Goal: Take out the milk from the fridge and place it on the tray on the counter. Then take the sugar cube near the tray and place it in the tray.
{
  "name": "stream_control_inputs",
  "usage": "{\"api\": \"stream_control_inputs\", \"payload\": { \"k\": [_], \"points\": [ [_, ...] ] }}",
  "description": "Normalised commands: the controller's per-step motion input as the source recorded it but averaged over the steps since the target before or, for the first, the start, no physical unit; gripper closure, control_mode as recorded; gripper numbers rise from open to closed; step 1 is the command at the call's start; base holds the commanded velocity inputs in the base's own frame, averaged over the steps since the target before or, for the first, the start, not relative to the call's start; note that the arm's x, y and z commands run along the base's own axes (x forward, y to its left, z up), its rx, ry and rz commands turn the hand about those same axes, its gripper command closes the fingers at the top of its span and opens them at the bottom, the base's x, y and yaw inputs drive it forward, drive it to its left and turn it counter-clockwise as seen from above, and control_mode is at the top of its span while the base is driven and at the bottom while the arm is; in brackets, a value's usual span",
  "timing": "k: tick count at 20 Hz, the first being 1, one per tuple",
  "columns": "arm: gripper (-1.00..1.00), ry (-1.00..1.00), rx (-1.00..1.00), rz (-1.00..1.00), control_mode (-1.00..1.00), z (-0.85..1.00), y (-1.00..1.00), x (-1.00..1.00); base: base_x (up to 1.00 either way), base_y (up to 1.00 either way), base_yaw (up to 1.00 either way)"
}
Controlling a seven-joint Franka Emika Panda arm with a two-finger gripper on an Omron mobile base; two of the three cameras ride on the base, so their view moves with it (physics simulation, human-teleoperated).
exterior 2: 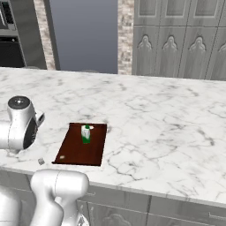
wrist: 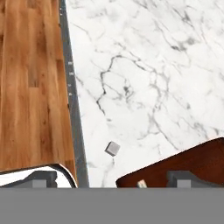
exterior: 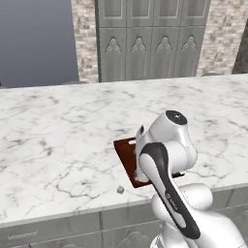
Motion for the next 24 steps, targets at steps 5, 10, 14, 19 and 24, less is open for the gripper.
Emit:
{"api": "stream_control_inputs", "payload": {
  "k": [5,10,14,19,24],
  "points": [
    [-1.0,0.21,-0.04,-0.26,-1.0,0.08,0.28,-0.41,0.0,0.0,0.0],
    [-1.0,0.29,-0.02,-0.29,-1.0,0.01,0.11,-0.1,0.0,0.0,0.0],
    [-1.0,0.04,-0.21,-0.34,-1.0,0.0,0.11,-0.01,0.0,0.0,0.0],
    [-1.0,0.0,-0.12,-0.23,-1.0,-0.04,-0.02,-0.04,0.0,0.0,0.0],
    [-1.0,0.15,0.0,0.0,-1.0,-0.33,-0.06,0.0,0.0,0.0,0.0]
  ]
}}
